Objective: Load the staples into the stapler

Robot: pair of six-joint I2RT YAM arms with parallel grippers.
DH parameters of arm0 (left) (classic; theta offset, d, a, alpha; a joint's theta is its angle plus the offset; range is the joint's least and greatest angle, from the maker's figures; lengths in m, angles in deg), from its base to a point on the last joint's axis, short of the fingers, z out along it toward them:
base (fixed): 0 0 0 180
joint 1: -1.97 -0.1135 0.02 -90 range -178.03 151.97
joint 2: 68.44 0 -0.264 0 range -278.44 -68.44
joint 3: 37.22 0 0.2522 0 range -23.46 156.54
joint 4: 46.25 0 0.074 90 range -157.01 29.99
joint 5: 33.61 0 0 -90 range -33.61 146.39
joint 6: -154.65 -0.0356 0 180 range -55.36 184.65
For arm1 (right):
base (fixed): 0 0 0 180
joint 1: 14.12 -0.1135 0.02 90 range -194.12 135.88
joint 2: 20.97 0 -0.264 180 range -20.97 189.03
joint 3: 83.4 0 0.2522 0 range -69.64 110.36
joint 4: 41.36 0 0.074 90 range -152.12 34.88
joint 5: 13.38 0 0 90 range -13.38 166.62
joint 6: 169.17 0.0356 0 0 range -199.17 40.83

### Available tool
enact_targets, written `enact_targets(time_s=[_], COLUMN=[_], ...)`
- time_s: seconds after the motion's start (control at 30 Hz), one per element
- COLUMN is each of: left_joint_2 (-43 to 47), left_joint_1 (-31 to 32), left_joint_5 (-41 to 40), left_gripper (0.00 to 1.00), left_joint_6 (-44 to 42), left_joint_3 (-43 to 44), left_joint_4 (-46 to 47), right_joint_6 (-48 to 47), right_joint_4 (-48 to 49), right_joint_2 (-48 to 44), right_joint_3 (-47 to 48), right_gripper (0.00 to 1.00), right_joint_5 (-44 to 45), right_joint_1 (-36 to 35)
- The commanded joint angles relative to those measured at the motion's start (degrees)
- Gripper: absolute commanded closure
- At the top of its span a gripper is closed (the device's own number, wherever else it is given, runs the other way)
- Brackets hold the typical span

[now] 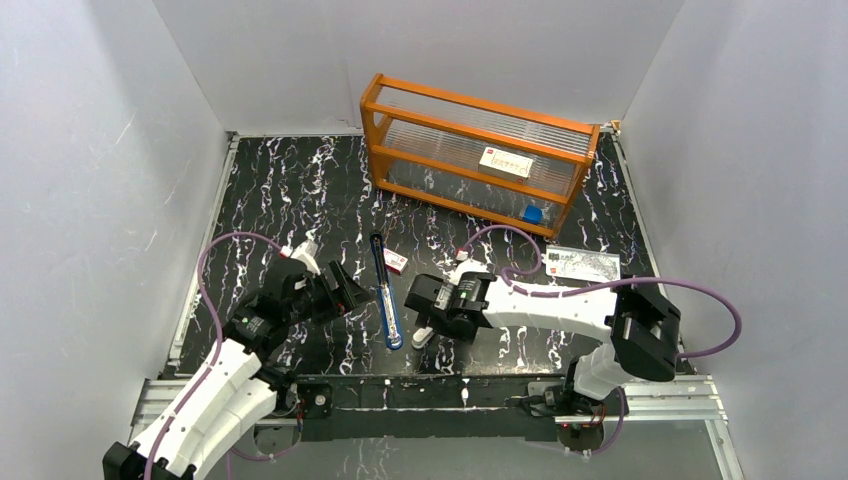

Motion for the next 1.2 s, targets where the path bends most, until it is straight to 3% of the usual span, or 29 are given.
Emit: enact_targets(time_s=[0.0,0.37,0.6,0.67,0.93,1.17], left_joint_2=[-0.82,-0.84,-1.1,-1.01,-1.8,-2.26], left_joint_1=[-0.19,-0.19,-0.19,-0.19,-0.19,-0.19], left_joint_5=[2.39,5.73,5.79,5.79,8.86,11.09], left_gripper=[0.19,0.19,0.19,0.19,0.19,0.18], left_joint_6=[-0.58,-2.25,-2.79,-2.58,-3.22,-3.74], left_joint_3=[1.33,0.89,0.84,0.58,0.55,0.07], left_joint_4=[-0.67,-0.55,-0.16,0.05,0.72,2.14], right_joint_6=[7.14,10.4,9.09,8.92,6.65,3.12], right_joint_4=[0.84,-3.25,0.04,1.32,3.73,5.6], right_joint_2=[-0.34,7.65,12.05,12.43,12.88,13.29], right_joint_3=[0.72,6.16,8.66,8.07,6.74,6.4], right_gripper=[0.25,0.31,0.24,0.26,0.51,0.5], right_joint_5=[2.59,0.84,-2.53,-4.09,-7.64,-9.21], right_joint_1=[-0.39,-0.35,-0.31,-0.15,0.05,0.69])
